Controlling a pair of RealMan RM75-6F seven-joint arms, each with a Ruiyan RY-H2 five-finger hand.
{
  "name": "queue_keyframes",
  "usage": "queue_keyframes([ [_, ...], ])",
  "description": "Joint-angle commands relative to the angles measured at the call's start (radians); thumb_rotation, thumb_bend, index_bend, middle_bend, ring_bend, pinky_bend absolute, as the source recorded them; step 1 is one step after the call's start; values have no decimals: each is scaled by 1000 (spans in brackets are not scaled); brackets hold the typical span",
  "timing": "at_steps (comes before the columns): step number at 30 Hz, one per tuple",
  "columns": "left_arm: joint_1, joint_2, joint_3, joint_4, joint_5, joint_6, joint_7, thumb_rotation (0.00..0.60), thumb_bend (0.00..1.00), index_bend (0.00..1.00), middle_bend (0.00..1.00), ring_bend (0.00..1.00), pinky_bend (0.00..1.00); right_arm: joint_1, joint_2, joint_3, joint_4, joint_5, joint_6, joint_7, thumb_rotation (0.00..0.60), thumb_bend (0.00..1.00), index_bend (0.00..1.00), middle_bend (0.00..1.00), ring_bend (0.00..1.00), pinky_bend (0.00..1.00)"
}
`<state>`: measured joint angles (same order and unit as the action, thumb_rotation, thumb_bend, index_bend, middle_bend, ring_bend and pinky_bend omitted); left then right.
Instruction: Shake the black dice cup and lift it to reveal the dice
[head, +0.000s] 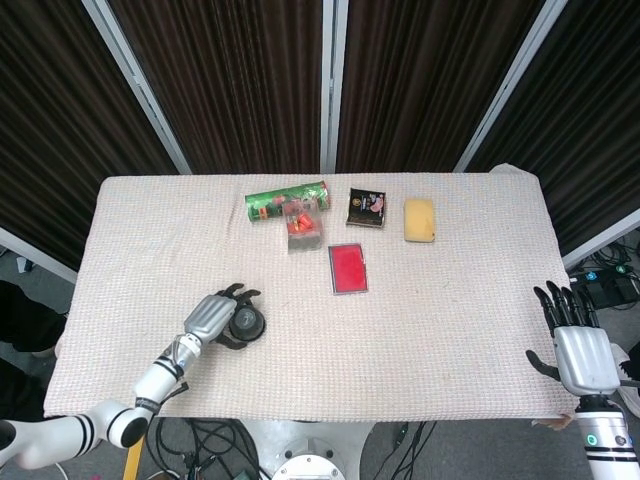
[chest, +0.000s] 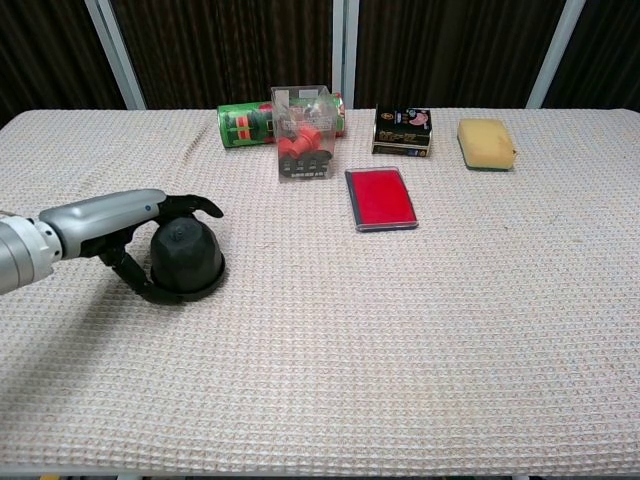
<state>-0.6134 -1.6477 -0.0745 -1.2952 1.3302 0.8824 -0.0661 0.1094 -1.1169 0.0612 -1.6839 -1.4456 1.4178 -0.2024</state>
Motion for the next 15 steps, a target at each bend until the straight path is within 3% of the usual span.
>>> queue_keyframes([
  [1,3,-4,-1,6,1,8,1,600,134,170,353,109,231,1,0,0,1,1,-2,1,600,100,0,7,0,0],
  [15,14,20,-15,-41,11,51,-35,600,237,317,437,185,289,2,-1,0,4,5,-6,3,600,100,0,7,0,0],
])
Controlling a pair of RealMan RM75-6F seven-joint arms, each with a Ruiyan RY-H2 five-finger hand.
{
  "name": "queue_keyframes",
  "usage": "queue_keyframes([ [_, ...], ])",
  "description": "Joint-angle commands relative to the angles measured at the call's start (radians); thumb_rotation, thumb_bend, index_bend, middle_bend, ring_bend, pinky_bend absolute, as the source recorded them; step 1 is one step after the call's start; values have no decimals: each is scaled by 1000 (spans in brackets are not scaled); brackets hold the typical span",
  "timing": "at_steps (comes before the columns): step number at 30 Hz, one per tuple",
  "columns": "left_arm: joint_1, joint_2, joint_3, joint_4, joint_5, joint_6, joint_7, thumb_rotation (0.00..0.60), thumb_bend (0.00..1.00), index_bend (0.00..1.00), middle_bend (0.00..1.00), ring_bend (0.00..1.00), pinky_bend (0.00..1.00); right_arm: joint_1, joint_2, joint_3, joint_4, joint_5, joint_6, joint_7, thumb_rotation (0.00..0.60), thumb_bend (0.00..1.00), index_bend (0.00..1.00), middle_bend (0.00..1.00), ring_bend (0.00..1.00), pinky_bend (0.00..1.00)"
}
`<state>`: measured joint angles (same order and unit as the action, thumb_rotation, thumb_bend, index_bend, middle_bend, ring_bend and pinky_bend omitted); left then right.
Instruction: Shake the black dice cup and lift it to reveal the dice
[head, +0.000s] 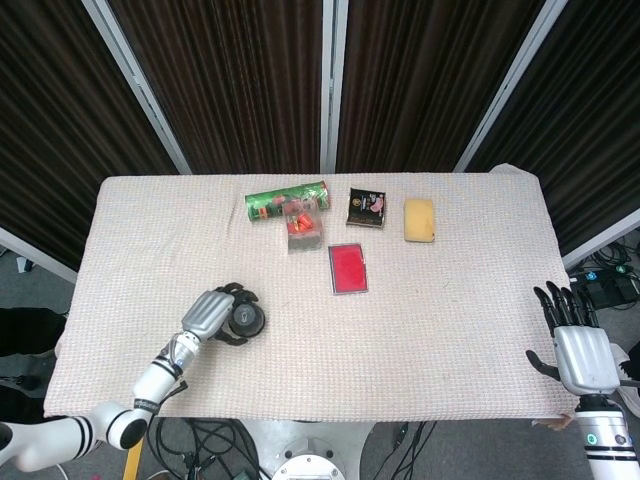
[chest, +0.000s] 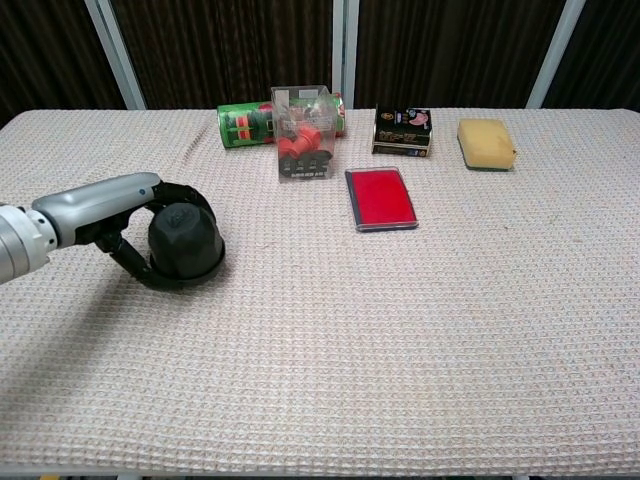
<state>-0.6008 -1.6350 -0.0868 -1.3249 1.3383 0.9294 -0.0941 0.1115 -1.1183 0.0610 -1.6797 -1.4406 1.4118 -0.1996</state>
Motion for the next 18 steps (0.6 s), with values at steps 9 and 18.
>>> queue_keyframes([
  [9,-3,63,-18,-97,-19,-11,-28,600,273,432,459,213,323,1,-4,0,10,6,-7,6,600,100,0,7,0,0],
  [18,-18,113,-45,-160,-53,-35,-40,600,283,482,482,241,334,1,-2,2,13,11,-6,11,600,100,0,7,0,0],
])
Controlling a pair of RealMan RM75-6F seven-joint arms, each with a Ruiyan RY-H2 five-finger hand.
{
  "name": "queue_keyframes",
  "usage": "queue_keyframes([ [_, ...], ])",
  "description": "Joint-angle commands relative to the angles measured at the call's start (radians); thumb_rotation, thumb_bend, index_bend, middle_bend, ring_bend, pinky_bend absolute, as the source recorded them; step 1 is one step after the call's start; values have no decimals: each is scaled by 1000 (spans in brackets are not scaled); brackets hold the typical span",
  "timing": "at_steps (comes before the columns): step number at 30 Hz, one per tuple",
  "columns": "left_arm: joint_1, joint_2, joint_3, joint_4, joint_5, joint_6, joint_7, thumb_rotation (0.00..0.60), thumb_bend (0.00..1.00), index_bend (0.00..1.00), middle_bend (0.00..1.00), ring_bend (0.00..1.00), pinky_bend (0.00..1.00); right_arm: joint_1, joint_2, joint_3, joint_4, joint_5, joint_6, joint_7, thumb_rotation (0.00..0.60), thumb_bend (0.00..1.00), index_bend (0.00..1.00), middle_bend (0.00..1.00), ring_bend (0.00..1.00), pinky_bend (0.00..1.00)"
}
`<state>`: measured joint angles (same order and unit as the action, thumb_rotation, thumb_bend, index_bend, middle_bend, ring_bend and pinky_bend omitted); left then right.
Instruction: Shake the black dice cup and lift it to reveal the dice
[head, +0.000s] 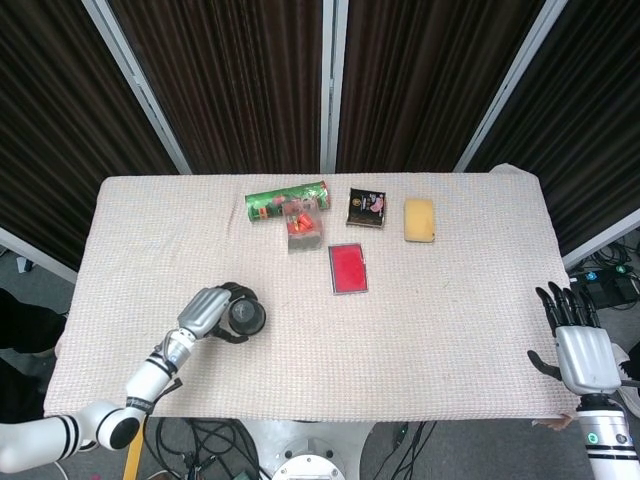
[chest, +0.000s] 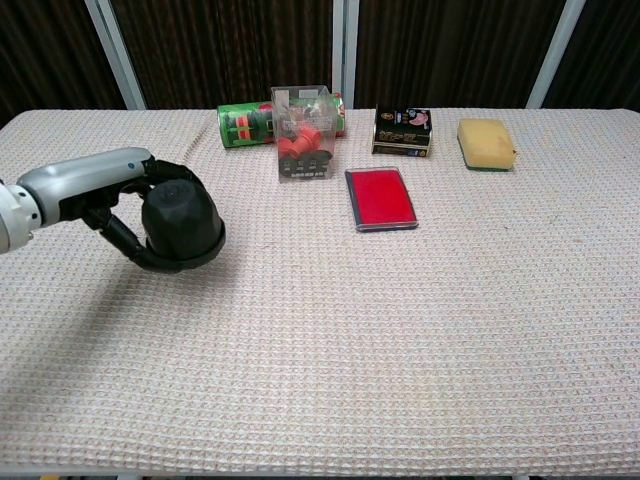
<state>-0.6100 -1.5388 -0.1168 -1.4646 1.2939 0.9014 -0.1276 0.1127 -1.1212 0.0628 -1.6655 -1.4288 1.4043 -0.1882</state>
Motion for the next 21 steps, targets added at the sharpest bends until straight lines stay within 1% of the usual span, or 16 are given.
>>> queue_keyframes([
  [1,-16,30,-26,-36,-12,-13,-9,600,284,482,484,243,334,-1,2,1,-3,-2,3,-1,600,100,0,7,0,0],
  [5,-53,110,-97,-128,-25,-13,4,600,284,482,486,243,334,-3,6,1,-12,-10,14,-4,600,100,0,7,0,0],
  [6,-64,137,-122,-161,-31,-10,11,600,283,482,489,243,334,-4,6,1,-13,-12,16,-5,600,100,0,7,0,0],
  [9,-85,197,-178,-233,-70,-8,21,600,284,479,495,243,336,-4,6,-1,-13,-12,14,-4,600,100,0,7,0,0],
  [11,-88,210,-191,-247,-99,-2,31,600,283,485,499,248,344,-3,3,-2,-9,-11,11,-2,600,100,0,7,0,0],
  [12,-82,203,-181,-242,-118,2,35,600,283,490,503,254,350,-2,1,-3,-6,-9,8,0,600,100,0,8,0,0],
  [14,-71,178,-139,-204,-148,-19,36,600,284,505,517,272,364,0,-1,-3,0,-5,-1,3,600,100,0,8,0,0],
  [15,-64,151,-104,-160,-172,-46,29,600,284,509,519,274,365,2,-2,-4,2,-3,-6,3,600,100,0,8,0,0],
  [17,-56,93,-55,-74,-218,-96,13,600,284,517,519,277,365,2,-2,-5,2,-3,-8,3,600,100,0,8,0,0],
  [18,-54,58,-30,-23,-245,-138,-4,600,284,518,519,279,365,1,-1,-5,0,-6,-5,3,600,101,0,8,0,0],
  [20,-60,25,-13,31,-262,-192,-23,600,284,520,520,283,365,-1,2,-4,-3,-11,4,2,600,101,0,8,0,0],
  [21,-64,17,-17,46,-251,-194,-27,600,284,520,522,287,366,-3,4,-2,-6,-12,11,1,600,100,0,8,0,0],
])
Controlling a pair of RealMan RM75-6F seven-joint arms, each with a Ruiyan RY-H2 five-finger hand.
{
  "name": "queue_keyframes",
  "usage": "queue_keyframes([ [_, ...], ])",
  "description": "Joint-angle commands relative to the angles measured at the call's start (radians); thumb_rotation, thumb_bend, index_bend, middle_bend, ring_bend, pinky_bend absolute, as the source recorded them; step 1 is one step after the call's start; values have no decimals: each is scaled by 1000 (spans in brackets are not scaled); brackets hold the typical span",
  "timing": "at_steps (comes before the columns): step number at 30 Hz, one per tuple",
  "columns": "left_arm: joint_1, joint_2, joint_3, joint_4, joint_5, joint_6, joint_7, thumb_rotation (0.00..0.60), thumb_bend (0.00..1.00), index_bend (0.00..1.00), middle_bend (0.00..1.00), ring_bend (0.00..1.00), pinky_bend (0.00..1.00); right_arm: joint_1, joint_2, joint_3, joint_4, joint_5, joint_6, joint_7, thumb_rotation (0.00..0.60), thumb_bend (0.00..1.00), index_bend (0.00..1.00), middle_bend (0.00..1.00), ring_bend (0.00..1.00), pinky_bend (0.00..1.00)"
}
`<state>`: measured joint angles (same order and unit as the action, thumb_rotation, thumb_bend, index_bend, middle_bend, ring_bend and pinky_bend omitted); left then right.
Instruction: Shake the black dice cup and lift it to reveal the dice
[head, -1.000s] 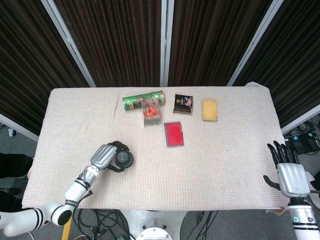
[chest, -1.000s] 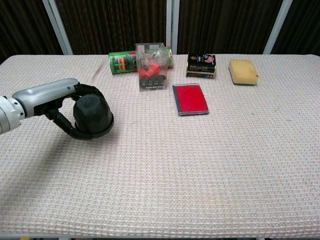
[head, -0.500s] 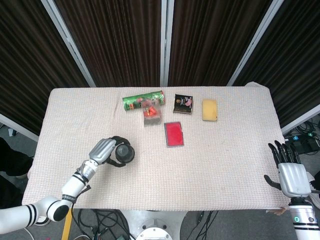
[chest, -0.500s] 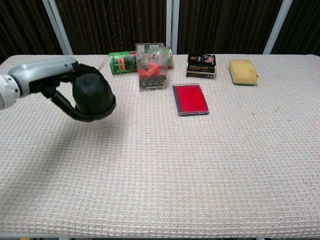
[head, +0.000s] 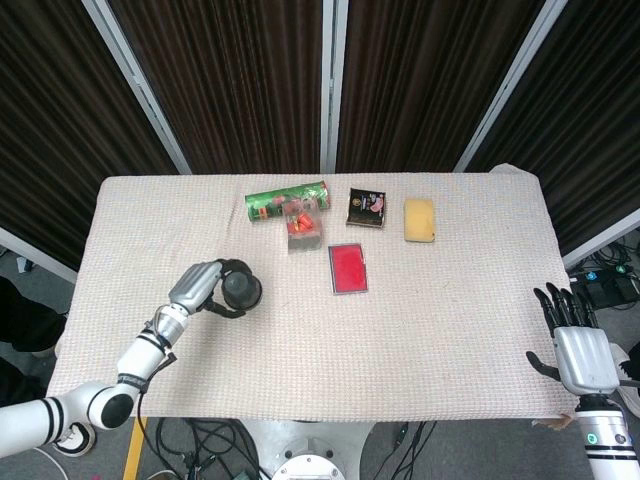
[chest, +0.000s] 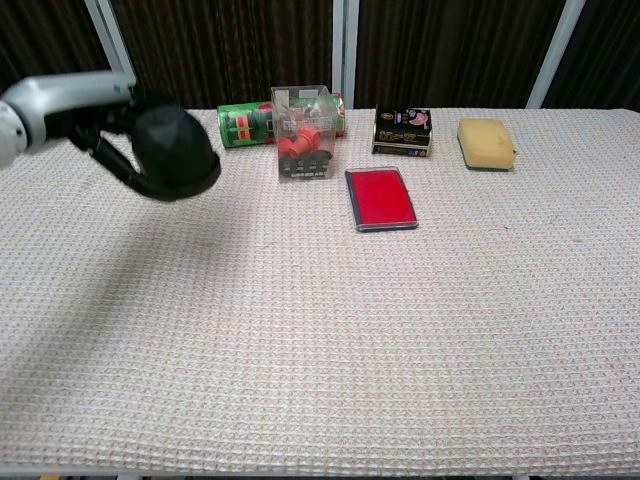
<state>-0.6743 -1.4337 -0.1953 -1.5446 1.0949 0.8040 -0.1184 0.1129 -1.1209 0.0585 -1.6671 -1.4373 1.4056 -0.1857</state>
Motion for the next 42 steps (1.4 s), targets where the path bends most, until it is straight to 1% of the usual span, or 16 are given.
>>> queue_keyframes([
  [1,-2,-87,49,124,-37,-80,-38,600,284,520,523,289,366,-4,5,3,-6,-5,14,-1,600,101,0,9,0,0],
  [4,-20,-39,-24,45,24,-2,-37,600,284,520,527,297,365,-7,7,4,-7,-2,18,0,600,101,0,10,0,0],
  [7,-32,44,-110,-89,73,91,-15,600,284,518,527,298,365,-6,6,1,-3,2,9,1,600,100,0,10,0,0],
  [9,-32,82,-147,-158,90,148,17,600,283,517,529,298,365,-5,4,-1,-1,2,4,0,600,100,0,10,0,0],
  [10,-30,90,-153,-175,90,166,33,600,283,517,531,298,365,-4,4,-1,0,1,3,0,600,100,0,9,0,0],
  [12,-26,88,-137,-184,74,178,68,600,282,518,533,298,366,-3,3,-1,1,0,3,1,600,100,0,9,0,0],
  [14,-24,74,-96,-161,52,152,89,600,282,519,534,298,365,-3,2,0,3,1,2,3,600,101,0,10,0,0],
  [17,-15,15,-26,-70,2,98,87,600,282,526,534,302,365,-3,-1,-1,9,6,-3,4,600,101,0,10,0,0],
  [19,-11,-28,0,-6,-24,63,62,600,283,532,535,308,365,-3,0,-1,8,7,-3,5,600,101,0,10,0,0],
  [22,-4,-48,-3,21,2,76,27,600,284,535,535,310,366,-5,1,2,7,4,5,4,600,100,0,10,0,0],
  [25,3,-43,-13,2,57,132,29,600,283,535,535,311,365,-5,2,3,8,5,6,9,600,101,0,10,0,0],
  [29,5,-38,-11,-24,71,154,54,600,284,535,536,310,366,-3,-2,-1,19,9,-7,16,600,101,0,11,0,0],
  [33,-23,-97,-15,-22,45,119,65,600,283,535,536,311,365,-2,-6,-1,23,10,-8,13,600,101,0,12,0,0],
  [37,-79,-164,3,-12,67,50,92,600,283,536,536,310,365,-3,-7,-1,16,10,-4,4,600,101,0,14,0,0],
  [39,-82,-167,14,4,67,43,106,600,285,536,536,310,365,-6,-6,-2,13,8,0,2,600,101,0,15,0,0],
  [42,-56,-118,17,57,32,62,117,600,286,536,540,315,366,-8,-3,0,17,10,3,12,600,101,0,16,0,0],
])
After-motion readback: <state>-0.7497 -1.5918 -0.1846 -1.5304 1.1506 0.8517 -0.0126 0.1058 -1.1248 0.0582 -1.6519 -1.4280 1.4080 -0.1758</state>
